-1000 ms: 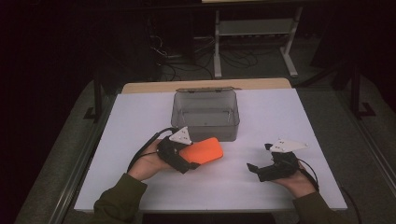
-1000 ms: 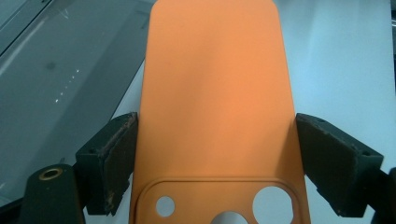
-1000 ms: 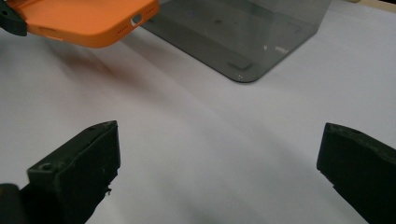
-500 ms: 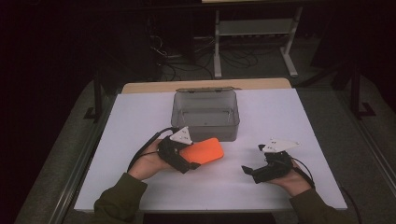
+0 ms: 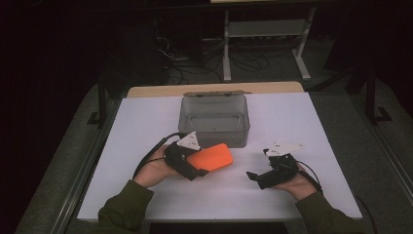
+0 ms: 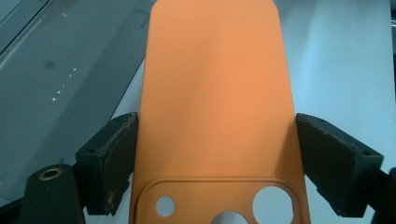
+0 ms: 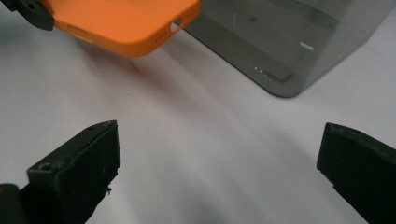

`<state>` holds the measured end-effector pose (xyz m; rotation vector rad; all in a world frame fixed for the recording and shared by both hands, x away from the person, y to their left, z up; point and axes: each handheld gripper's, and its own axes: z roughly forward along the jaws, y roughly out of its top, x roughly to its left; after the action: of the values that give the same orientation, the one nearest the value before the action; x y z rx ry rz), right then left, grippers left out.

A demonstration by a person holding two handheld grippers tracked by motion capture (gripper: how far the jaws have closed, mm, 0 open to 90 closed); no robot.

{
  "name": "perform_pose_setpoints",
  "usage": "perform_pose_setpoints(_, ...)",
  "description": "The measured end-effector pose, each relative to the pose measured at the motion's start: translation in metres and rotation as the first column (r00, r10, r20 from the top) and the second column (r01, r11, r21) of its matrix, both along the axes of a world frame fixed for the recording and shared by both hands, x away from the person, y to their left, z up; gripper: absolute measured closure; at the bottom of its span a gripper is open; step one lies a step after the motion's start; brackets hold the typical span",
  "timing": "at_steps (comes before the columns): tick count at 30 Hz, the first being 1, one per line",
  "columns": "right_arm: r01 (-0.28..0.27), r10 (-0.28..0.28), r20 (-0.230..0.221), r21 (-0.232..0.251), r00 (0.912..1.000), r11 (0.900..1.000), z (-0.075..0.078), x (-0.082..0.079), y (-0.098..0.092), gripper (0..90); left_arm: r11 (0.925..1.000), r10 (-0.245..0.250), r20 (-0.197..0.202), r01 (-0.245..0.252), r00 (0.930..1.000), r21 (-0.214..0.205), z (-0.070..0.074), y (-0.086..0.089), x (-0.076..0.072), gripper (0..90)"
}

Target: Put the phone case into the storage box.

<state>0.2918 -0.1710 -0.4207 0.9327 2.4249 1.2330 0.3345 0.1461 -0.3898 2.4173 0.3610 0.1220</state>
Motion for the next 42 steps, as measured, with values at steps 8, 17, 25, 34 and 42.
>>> perform_pose_setpoints(8,-0.021,0.021,0.003,-0.004,0.9998,0.9998,0.003,0.004,0.011,0.0,1.0,-0.001,-0.002,0.001,1.0,0.001,-0.001,-0.001,0.001,16.2)
perform_pose_setpoints(17,-0.046,0.046,0.009,0.0,0.9989,0.999,0.001,0.015,0.024,0.0,1.0,0.009,-0.007,-0.009,0.9999,-0.003,-0.001,0.0,0.002,16.1)
perform_pose_setpoints(25,-0.052,0.052,0.006,0.02,0.9986,0.9984,-0.002,0.023,0.032,0.0,0.9999,0.014,-0.015,-0.014,0.9998,-0.008,-0.001,0.001,0.004,16.1)
perform_pose_setpoints(34,-0.071,0.071,0.005,0.022,0.9975,0.9972,-0.009,0.028,0.043,0.0,0.9998,0.018,-0.023,-0.018,0.9996,-0.006,-0.001,0.001,0.005,16.1)
perform_pose_setpoints(42,-0.079,0.079,0.014,0.019,0.9968,0.9967,-0.013,0.03,0.047,0.0,0.9997,0.023,-0.021,-0.023,0.9995,-0.006,0.0,0.002,0.004,16.1)
